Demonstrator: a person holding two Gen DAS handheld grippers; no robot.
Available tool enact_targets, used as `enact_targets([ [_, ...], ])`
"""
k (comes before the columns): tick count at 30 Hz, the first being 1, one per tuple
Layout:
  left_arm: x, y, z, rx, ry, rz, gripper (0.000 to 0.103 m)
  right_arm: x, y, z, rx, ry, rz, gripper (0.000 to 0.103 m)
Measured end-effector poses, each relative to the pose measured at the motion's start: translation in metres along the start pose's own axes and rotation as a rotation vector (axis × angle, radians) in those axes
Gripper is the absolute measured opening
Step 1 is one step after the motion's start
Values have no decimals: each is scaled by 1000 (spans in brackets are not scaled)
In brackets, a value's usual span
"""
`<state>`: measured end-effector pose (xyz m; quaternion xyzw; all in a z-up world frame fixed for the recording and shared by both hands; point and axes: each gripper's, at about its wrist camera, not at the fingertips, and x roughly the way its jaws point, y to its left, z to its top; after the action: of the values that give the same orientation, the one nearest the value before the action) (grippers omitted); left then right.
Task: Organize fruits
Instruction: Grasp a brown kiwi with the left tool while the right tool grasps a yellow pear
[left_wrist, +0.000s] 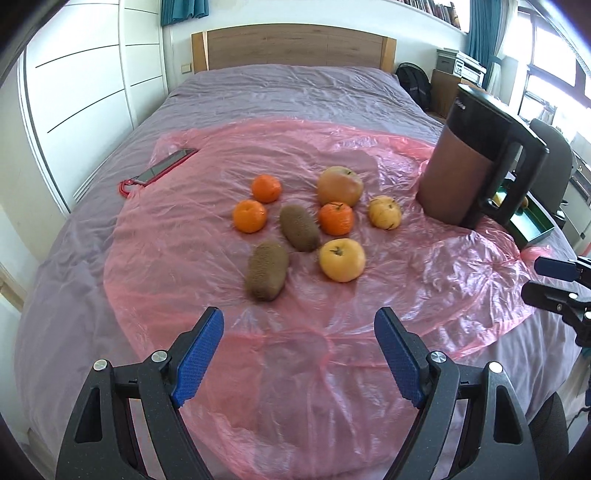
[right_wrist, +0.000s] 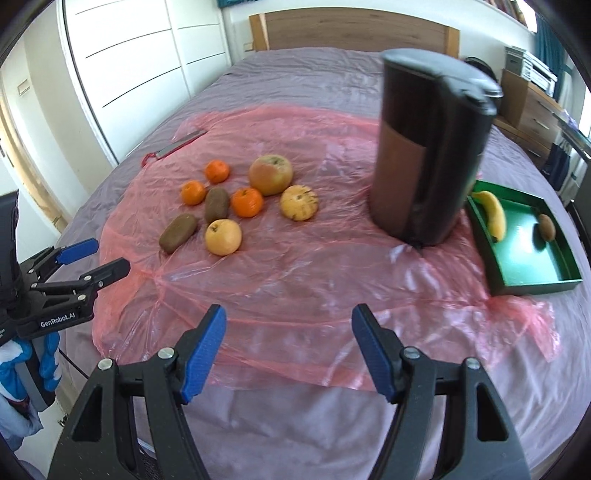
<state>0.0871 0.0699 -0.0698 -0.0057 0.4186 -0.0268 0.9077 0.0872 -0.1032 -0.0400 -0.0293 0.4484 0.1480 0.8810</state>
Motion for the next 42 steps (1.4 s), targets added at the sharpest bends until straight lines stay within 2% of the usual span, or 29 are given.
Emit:
enact_targets([
  [10, 48, 35, 17, -7, 72, -60, 77, 64, 50, 21, -73, 34, 87, 81],
  [14, 71, 39, 19, 7, 115, -63, 71, 91, 62, 29, -93, 54, 110, 81],
  [23, 107, 41, 29, 43, 157, -73, 62, 133, 68, 42, -121, 87, 120, 81],
  [27, 120, 42, 32, 53, 184, -62, 54, 150, 70, 49, -124, 95, 123, 81],
  [31, 129, 42, 33, 62, 202, -67, 50, 163, 70, 57, -123, 99, 121, 80],
  [34, 135, 41, 32, 73, 215, -69, 47, 173, 71, 61, -129, 105, 125, 76],
  [36, 139, 40, 30, 83, 226, -70, 42, 179, 73, 64, -139, 111, 127, 70],
  [42, 145, 40, 28, 86, 236, -84, 38, 196, 77, 65, -179, 136, 140, 54],
])
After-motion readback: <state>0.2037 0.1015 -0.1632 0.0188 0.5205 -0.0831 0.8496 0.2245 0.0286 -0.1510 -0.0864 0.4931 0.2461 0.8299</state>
